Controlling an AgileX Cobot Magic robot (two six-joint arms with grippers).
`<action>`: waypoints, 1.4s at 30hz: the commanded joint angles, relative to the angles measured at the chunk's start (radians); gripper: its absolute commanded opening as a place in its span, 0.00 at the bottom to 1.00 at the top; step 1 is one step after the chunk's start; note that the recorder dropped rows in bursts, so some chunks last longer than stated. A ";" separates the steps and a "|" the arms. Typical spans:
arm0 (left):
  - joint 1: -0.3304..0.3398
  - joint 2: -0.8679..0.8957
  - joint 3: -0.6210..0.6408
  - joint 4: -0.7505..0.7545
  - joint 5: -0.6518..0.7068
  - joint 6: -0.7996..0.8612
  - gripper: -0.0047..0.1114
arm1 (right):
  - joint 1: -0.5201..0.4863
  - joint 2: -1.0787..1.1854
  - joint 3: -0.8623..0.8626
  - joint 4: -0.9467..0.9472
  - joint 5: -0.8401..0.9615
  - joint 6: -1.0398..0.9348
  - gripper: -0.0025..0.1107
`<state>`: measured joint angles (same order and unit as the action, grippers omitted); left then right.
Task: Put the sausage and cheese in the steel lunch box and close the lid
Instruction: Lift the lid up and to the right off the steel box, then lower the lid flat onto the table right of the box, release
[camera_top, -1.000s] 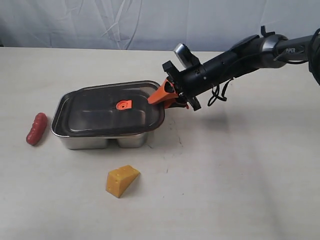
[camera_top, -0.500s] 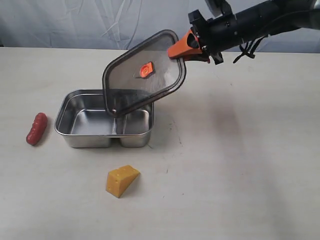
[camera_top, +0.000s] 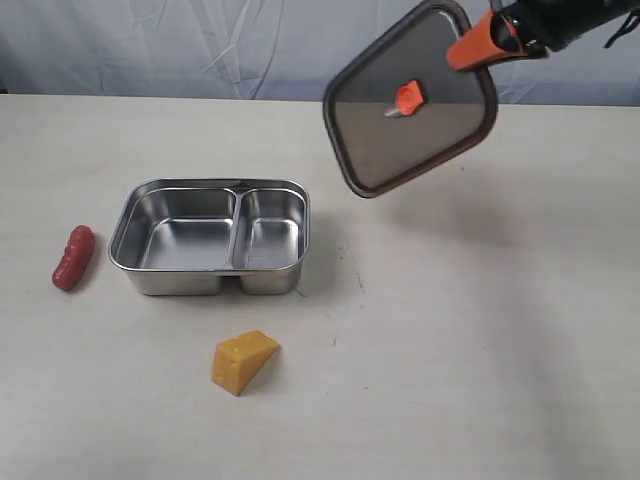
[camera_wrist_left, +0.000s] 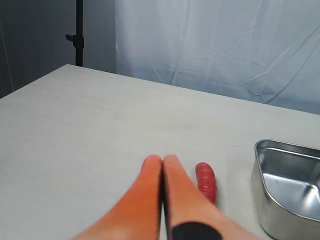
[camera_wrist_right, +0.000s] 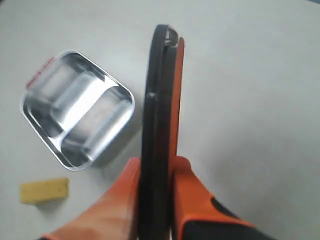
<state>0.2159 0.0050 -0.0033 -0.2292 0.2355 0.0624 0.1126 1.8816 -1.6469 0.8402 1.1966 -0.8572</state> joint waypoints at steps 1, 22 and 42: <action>-0.009 -0.005 0.003 0.007 -0.002 -0.002 0.04 | 0.008 -0.082 -0.004 -0.163 0.001 -0.033 0.01; -0.009 -0.005 0.003 0.007 -0.002 -0.002 0.04 | 0.410 -0.160 0.137 -0.709 -0.047 -0.251 0.01; -0.009 -0.005 0.003 0.007 -0.002 -0.002 0.04 | 0.596 -0.160 0.533 -0.610 -0.298 -0.213 0.01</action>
<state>0.2159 0.0050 -0.0033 -0.2292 0.2355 0.0624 0.7029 1.7211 -1.1562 0.1787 0.8784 -1.0773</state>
